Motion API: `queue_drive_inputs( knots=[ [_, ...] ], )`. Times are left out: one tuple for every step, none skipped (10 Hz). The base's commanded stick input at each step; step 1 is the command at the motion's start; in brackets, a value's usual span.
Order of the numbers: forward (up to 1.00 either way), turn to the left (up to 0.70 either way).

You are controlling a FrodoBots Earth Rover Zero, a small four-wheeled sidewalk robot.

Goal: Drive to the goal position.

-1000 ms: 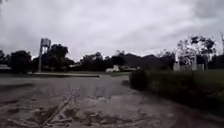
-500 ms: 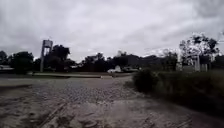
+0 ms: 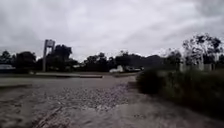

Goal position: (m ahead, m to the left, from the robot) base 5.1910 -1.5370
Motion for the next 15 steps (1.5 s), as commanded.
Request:
queue_drive_inputs(
  knots=[
    [0.5, 0.0],
    [0.5, 0.0],
    [0.5, 0.0],
    [0.5, 0.0],
    [0.5, 0.0],
    [0.5, 0.0],
    [0.5, 0.0],
    [0.5, 0.0],
    [0.5, 0.0],
    [0.5, 0.0],
    [0.5, 0.0],
    [0.5, 0.0],
    [0.5, 0.0],
    [0.5, 0.0],
    [0.5, 0.0]
  ],
)
